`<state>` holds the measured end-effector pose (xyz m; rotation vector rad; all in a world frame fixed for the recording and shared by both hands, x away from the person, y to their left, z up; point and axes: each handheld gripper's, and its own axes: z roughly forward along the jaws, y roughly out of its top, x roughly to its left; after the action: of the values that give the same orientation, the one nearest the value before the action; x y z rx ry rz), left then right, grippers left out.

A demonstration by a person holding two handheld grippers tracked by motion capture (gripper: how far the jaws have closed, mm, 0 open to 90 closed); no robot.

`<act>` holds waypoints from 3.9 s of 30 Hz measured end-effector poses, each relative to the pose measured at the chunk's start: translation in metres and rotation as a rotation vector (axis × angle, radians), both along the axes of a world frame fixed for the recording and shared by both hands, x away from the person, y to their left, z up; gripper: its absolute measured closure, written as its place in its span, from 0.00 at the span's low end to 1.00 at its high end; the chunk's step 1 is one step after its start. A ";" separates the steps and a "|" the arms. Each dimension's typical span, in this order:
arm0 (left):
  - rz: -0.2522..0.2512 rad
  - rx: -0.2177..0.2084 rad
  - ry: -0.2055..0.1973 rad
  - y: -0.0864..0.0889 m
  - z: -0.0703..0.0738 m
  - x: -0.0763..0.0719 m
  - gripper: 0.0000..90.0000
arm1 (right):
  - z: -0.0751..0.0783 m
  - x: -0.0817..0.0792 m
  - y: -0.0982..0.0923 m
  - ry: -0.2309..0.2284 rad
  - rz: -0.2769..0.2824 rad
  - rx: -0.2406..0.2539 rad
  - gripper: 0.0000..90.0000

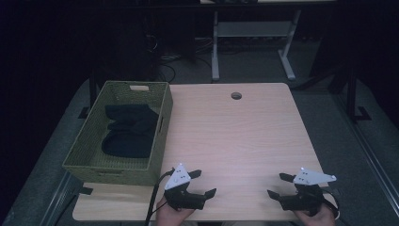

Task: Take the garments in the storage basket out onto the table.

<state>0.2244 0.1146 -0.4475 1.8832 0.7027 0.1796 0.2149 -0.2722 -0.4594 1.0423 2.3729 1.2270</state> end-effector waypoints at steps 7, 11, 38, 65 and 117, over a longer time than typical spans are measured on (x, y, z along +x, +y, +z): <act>-0.010 -0.010 -0.002 -0.002 0.003 -0.001 0.20 | 0.001 0.000 -0.001 -0.006 -0.008 0.002 0.23; -0.022 -0.018 -0.008 -0.003 0.008 -0.002 0.21 | 0.001 0.000 -0.001 -0.007 -0.008 0.001 0.23; 0.013 -0.119 -0.009 0.045 0.087 0.034 0.20 | 0.003 -0.002 0.000 -0.024 -0.027 0.007 0.22; 0.106 -0.102 -0.027 0.092 0.130 0.061 0.20 | 0.003 -0.002 0.004 -0.022 -0.032 0.016 0.20; 0.330 -0.138 0.083 0.226 0.139 0.162 0.22 | 0.003 -0.003 0.002 -0.031 -0.038 0.013 0.21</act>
<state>0.3864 0.3401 -0.3082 1.6414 1.0553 0.2572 0.2122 -0.2707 -0.4560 1.0590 2.3144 1.2383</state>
